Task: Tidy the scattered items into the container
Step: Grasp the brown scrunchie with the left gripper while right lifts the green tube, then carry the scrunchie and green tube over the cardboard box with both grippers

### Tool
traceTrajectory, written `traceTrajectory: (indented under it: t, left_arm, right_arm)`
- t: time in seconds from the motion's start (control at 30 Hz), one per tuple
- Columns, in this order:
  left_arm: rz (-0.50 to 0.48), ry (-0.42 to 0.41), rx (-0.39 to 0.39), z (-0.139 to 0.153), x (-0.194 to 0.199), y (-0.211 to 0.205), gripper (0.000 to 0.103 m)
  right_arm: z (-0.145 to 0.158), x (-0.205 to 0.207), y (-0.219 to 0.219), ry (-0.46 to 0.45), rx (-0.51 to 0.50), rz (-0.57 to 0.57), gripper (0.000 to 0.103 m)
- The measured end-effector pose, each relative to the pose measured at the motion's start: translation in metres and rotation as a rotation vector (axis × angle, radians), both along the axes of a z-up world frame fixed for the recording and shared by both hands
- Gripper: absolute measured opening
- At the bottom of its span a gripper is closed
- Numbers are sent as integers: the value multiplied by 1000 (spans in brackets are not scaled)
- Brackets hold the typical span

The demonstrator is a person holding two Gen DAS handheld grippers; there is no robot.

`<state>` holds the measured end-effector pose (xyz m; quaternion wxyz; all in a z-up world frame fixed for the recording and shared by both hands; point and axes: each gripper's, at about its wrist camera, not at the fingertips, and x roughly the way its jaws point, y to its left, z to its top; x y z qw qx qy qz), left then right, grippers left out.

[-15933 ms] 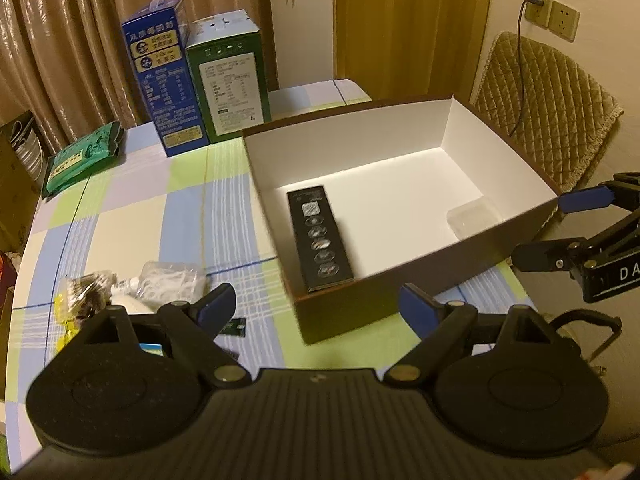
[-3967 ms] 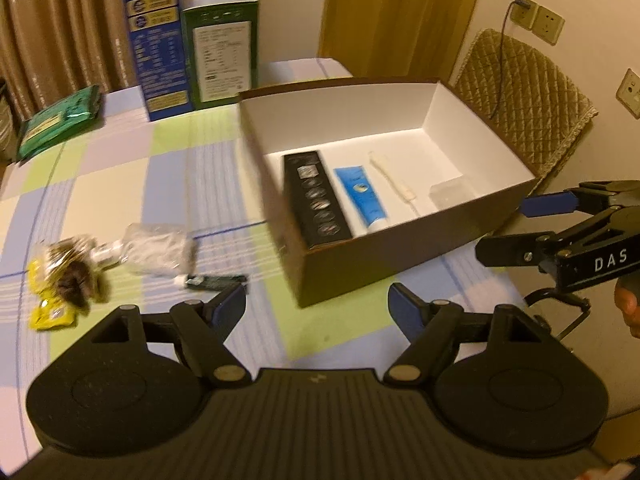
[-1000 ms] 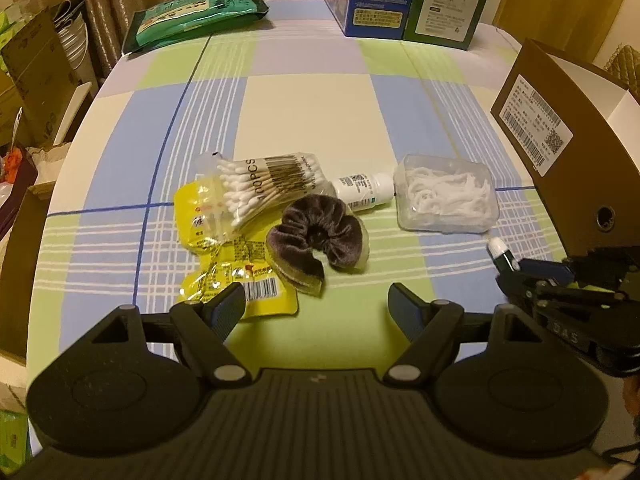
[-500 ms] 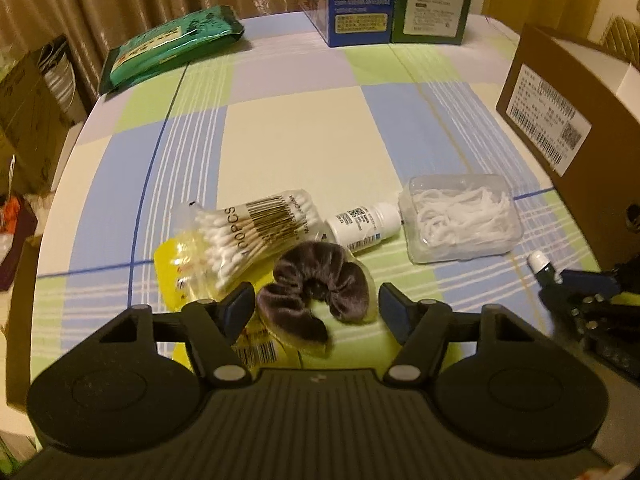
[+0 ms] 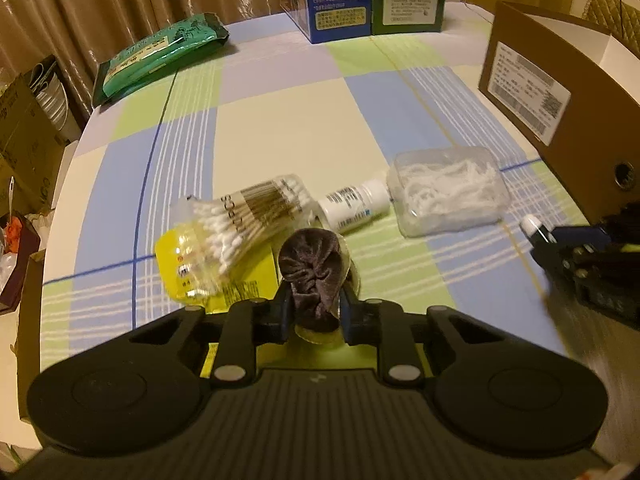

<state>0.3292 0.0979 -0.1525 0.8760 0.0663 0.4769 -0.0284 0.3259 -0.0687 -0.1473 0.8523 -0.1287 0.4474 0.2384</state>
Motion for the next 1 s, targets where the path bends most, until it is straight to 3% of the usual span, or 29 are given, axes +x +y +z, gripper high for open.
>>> traceTrajectory:
  t: [0.53, 0.7, 1.0]
  left_arm:
    - [-40, 51, -49, 5, -46, -25, 18]
    - [-50, 40, -58, 13, -60, -32, 18]
    - [-56, -18, -79, 44, -81, -49, 18]
  right_arm:
    - [6, -25, -10, 76, -1, 53, 13]
    - [15, -38, -22, 130, 60, 62, 13]
    - [56, -53, -51, 98, 164, 64, 13]
